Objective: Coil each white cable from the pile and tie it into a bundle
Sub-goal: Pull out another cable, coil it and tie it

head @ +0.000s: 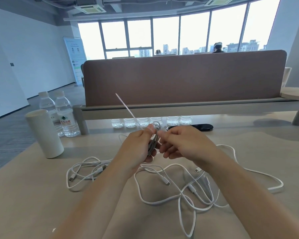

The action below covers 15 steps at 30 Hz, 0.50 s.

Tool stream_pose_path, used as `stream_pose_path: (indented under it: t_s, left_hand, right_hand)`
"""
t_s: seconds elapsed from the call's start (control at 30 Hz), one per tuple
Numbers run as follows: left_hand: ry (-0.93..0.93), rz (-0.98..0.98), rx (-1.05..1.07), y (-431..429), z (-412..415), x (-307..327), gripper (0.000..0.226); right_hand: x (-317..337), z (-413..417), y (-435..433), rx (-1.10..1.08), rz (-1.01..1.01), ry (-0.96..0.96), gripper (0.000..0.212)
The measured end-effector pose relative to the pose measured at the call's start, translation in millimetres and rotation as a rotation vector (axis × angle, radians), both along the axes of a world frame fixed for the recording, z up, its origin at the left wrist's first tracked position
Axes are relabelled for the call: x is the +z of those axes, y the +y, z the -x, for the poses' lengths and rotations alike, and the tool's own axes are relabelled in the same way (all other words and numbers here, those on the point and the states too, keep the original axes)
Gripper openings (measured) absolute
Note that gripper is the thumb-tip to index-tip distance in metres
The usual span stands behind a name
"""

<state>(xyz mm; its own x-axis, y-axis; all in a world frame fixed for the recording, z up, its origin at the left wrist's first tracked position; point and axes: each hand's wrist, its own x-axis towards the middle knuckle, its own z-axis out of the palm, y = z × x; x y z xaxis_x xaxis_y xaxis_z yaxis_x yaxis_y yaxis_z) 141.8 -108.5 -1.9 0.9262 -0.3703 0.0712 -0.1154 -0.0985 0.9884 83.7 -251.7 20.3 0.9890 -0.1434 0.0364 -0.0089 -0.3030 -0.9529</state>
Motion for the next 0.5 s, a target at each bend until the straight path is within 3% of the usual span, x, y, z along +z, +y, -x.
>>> stream_pose_path:
  t_s: [0.1,0.23,0.5]
  left_hand:
    - [-0.061,-0.107,0.009,-1.9,1.7,-0.5,0.04]
    - [-0.126,-0.198,0.011,-6.7,2.3,-3.9,0.054]
    - [-0.202,-0.429,-0.026,-12.7,7.5,-6.9,0.041]
  right_hand:
    - [4.3,0.0,-6.0,-0.101,0.083,-0.093,0.038]
    - [14.9,5.6,-3.5,-0.127,-0.002,-0.254,0.026]
    - [23.0,16.8,6.6,-0.03,0.077,-0.188,0.055]
